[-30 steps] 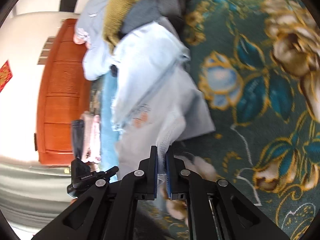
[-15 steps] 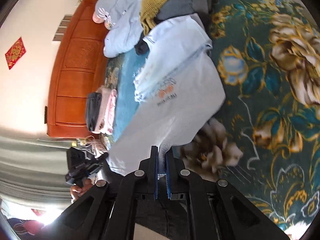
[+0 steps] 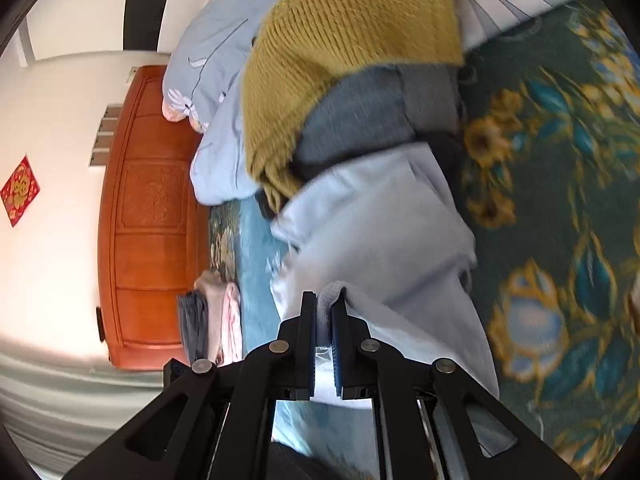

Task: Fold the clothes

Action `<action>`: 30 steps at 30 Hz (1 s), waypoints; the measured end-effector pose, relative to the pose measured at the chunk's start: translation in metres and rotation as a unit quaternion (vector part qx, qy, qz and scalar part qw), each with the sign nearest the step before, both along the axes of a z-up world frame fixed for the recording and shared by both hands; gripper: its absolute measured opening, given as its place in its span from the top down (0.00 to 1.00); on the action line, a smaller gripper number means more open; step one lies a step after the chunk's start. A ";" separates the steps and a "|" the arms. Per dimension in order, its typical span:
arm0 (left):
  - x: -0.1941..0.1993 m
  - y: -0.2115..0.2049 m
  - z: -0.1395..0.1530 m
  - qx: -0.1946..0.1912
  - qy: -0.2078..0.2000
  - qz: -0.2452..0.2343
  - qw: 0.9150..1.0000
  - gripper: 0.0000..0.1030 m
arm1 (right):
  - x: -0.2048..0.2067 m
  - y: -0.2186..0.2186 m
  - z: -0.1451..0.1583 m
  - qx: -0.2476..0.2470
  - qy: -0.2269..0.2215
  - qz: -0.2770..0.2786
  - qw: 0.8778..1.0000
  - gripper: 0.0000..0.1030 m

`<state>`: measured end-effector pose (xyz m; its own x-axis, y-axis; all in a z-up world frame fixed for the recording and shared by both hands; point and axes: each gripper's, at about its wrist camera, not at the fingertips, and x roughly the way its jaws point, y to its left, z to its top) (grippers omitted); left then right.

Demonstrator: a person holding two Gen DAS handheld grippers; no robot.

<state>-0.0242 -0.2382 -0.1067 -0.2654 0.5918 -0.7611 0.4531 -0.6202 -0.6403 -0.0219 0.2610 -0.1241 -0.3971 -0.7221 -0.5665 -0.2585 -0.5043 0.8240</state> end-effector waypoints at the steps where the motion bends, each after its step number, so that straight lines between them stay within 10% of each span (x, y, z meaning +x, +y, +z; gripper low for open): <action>1: -0.008 0.002 -0.002 -0.004 -0.001 0.003 1.000 0.98 | -0.008 0.001 0.000 -0.001 -0.001 -0.006 1.000 0.94; 12: -0.040 -0.023 -0.014 0.042 0.036 0.115 0.992 0.97 | -0.056 0.000 -0.001 0.053 0.004 -0.027 0.998 0.90; 16: -0.033 -0.027 -0.011 0.047 0.054 0.114 0.991 0.69 | -0.053 0.006 -0.002 0.051 0.014 -0.051 0.997 0.73; 20: -0.021 -0.029 -0.010 0.041 0.065 0.107 0.991 0.66 | -0.044 0.019 -0.003 0.047 0.017 -0.073 0.996 0.63; 24: 0.024 -0.021 -0.041 -0.004 0.014 0.090 0.996 0.66 | -0.011 0.032 -0.013 0.063 -0.001 -0.070 0.996 0.63; 30: 0.070 -0.009 -0.095 0.042 -0.051 0.120 0.991 0.66 | 0.070 0.048 -0.061 0.060 -0.092 -0.078 0.991 0.63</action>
